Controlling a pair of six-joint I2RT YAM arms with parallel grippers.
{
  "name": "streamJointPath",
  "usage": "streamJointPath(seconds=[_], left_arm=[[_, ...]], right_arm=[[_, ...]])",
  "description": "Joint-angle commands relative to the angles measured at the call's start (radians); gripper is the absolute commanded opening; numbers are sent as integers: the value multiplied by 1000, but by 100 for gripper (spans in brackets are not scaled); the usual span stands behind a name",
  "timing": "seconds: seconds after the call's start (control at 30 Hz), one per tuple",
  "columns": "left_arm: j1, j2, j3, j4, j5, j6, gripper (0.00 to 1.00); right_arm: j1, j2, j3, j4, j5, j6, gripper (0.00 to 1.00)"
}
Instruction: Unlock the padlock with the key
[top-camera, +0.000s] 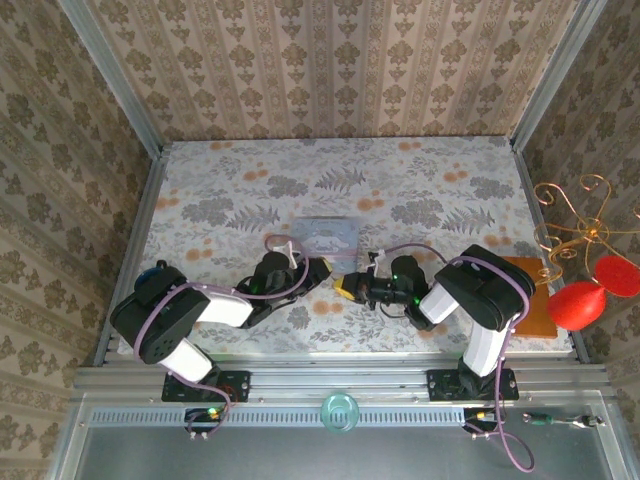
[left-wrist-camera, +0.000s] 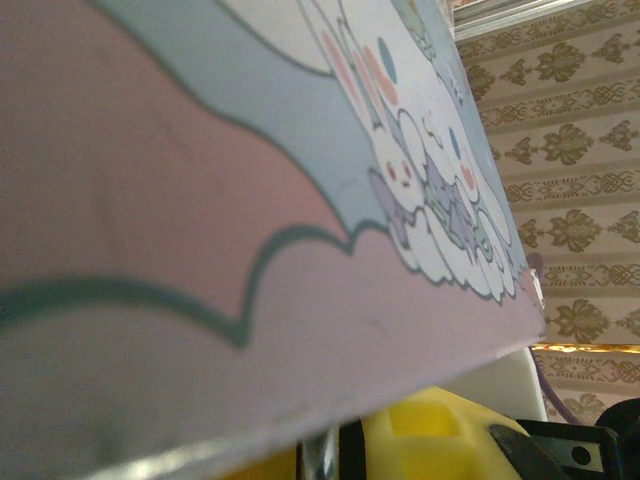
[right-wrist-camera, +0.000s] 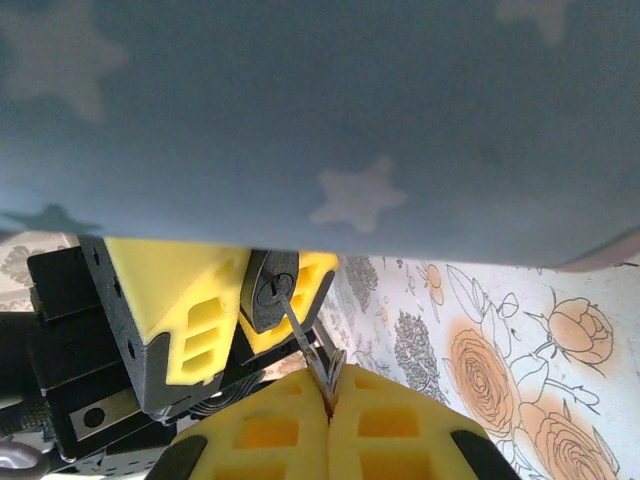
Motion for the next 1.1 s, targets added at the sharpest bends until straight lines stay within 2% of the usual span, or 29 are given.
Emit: streamJointPath(seconds=[0.0, 0.47, 0.8, 1.07], left_arm=[[-33, -9, 38, 144, 121, 16, 6], [-82, 13, 122, 94, 147, 41, 4], [-96, 14, 137, 53, 143, 44, 2], [-84, -5, 113, 44, 93, 38, 0]], right_arm=[[-23, -16, 37, 22, 9, 25, 0], [-59, 5, 102, 24, -36, 55, 0], [-129, -4, 118, -5, -56, 28, 0], [-135, -6, 74, 2, -30, 3, 11]])
